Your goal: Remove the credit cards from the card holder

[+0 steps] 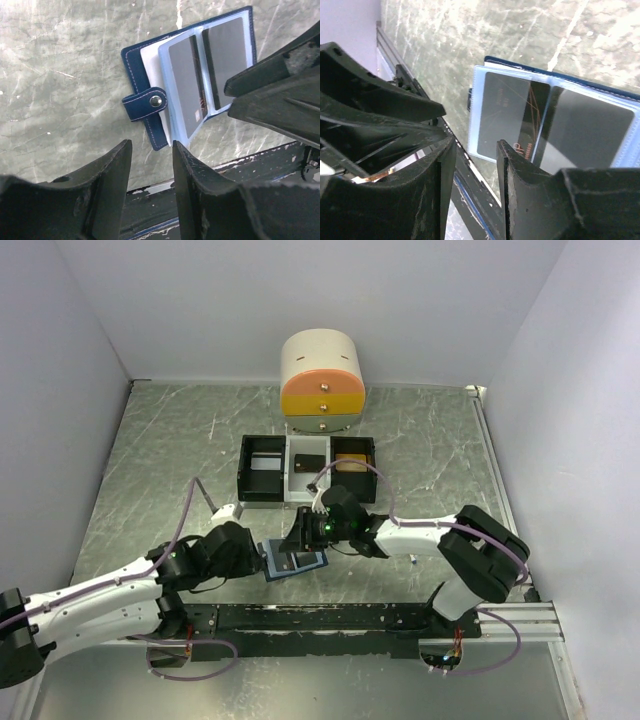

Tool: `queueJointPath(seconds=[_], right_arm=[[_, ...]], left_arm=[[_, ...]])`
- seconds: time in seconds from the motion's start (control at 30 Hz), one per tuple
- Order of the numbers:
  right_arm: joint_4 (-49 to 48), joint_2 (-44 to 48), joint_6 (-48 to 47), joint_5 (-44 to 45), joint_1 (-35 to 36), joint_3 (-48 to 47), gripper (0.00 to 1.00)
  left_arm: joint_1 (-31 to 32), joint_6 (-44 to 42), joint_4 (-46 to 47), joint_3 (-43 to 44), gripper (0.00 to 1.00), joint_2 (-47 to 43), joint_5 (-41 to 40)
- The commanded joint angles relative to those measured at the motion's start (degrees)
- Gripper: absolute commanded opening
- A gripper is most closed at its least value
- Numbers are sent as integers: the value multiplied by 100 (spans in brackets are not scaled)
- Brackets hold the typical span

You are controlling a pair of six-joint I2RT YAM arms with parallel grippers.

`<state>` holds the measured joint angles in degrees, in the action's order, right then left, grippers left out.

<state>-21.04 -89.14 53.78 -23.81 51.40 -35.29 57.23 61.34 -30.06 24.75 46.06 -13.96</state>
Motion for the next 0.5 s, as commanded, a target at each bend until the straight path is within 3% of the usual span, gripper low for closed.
queueJointPath(seconds=[0.0,0.2,0.47], right_arm=[[440,163,-186,424,19,-65,38],[214,-135,-220,10,37,-130,31],[161,-477,-280,-132,63,-267,24]], left_arm=[[42,-112,147,227,51,-166,60],[42,-256,616,199,52,8,255],[42,-443,1010,294,38,840,628]])
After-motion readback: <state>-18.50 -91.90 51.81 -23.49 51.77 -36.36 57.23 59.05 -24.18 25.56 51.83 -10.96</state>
